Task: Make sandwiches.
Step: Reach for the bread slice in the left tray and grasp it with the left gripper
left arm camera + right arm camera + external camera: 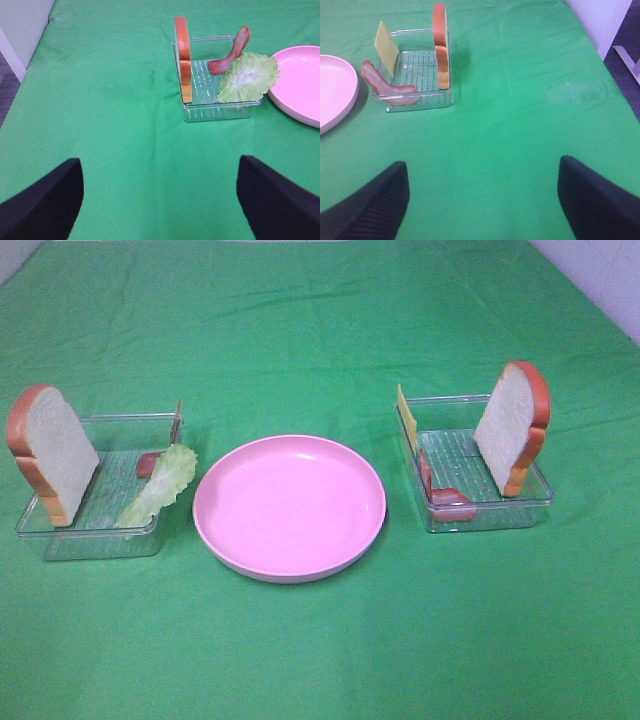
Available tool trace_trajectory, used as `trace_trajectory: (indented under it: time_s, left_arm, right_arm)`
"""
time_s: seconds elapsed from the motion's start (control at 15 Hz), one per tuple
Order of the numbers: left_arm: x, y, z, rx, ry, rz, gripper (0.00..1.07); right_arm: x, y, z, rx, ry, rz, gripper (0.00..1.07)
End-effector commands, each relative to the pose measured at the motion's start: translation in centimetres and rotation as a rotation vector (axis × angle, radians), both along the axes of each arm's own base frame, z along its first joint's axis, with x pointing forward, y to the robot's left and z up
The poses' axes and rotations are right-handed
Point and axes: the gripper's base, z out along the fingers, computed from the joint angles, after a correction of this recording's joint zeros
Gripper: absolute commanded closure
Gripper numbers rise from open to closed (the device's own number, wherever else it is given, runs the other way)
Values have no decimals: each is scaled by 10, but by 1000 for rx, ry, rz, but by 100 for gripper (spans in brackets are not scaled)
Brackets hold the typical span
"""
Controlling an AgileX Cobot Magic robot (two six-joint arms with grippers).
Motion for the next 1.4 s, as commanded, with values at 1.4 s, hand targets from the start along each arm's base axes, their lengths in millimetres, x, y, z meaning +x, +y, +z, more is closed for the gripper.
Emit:
trace_trajectory:
  time_s: [1.4]
  left_arm:
    - [16,-1,33,-19,-49,1,28]
  right_arm:
    - [-1,0,0,-11,-20,0,30]
